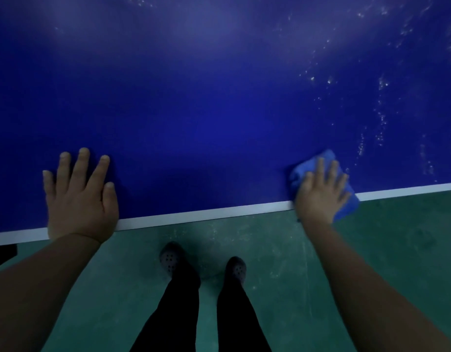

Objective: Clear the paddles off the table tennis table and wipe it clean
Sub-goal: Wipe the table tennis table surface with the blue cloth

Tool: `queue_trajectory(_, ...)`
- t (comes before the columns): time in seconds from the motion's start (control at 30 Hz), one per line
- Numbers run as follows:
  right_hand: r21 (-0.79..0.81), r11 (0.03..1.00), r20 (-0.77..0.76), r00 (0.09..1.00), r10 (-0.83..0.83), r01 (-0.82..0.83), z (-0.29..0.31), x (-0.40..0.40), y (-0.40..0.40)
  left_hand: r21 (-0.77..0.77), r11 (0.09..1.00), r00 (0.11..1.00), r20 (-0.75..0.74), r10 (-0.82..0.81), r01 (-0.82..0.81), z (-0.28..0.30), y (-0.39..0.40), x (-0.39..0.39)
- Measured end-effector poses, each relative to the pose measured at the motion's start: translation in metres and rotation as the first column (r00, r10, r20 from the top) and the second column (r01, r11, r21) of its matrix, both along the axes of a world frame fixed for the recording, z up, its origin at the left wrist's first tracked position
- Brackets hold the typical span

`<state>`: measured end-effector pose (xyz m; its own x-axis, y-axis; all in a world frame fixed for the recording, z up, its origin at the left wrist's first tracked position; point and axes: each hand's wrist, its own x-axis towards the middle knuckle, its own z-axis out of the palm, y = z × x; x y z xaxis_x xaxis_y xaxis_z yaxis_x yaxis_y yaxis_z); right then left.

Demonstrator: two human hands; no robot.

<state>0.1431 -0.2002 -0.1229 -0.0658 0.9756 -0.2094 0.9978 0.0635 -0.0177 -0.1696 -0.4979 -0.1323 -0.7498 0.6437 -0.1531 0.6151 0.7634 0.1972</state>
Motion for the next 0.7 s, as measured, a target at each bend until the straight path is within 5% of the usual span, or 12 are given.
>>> queue_trajectory(0.1, 0.028, 0.974, -0.039, 0.974, -0.224, 0.225, 0.0, -0.016, -0.003, 0.026, 1.0, 1.0, 0.004, -0.002, 0.001, 0.001, 0.0, 0.0)
queue_trajectory(0.2, 0.039, 0.985, -0.053, 0.984, 0.168, -0.166, -0.005, -0.074, -0.052, 0.021, 1.0, 1.0, 0.005, -0.005, 0.005, 0.001, 0.0, 0.0)
queue_trajectory(0.27, 0.023, 0.768, -0.063, 0.765, 0.641, -0.641, -0.006, -0.097, -0.095, 0.021, 1.0, 1.0, 0.009, 0.002, -0.002, 0.001, -0.001, 0.0)
queue_trajectory(0.33, -0.01, 0.497, -0.042, 0.497, 0.867, -0.867, -0.008, -0.097, -0.09, 0.01, 1.0, 1.0, 0.015, 0.006, -0.006, 0.002, 0.0, 0.0)
queue_trajectory(0.37, 0.014, 0.5, -0.029, 0.499, 0.866, -0.866, -0.009, -0.094, -0.067, 0.006, 1.0, 1.0, 0.021, 0.006, -0.006, 0.002, 0.001, 0.0)
queue_trajectory(0.4, 0.049, 0.597, -0.005, 0.598, 0.801, -0.8, -0.009, -0.091, -0.039, 0.006, 1.0, 1.0, 0.029, 0.008, -0.008, 0.002, 0.001, -0.001)
queue_trajectory(0.5, 0.035, 0.971, -0.012, 0.971, 0.237, -0.237, -0.001, -0.091, 0.042, 0.026, 1.0, 0.999, 0.035, 0.012, -0.012, 0.002, 0.001, 0.0)
queue_trajectory(0.57, 0.026, 0.999, -0.065, 0.997, -0.042, 0.044, 0.002, -0.118, 0.056, 0.048, 0.999, 1.0, 0.029, 0.007, -0.008, 0.002, 0.001, 0.0)
queue_trajectory(0.63, 0.079, 0.994, -0.085, 0.993, 0.087, -0.081, -0.003, -0.165, 0.022, 0.056, 0.998, 0.999, 0.034, 0.003, -0.005, 0.001, 0.0, -0.002)
queue_trajectory(0.7, 0.156, 0.869, -0.119, 0.864, 0.489, -0.47, -0.009, -0.204, -0.041, 0.052, 0.999, 0.999, 0.042, -0.003, 0.001, 0.0, -0.002, -0.002)
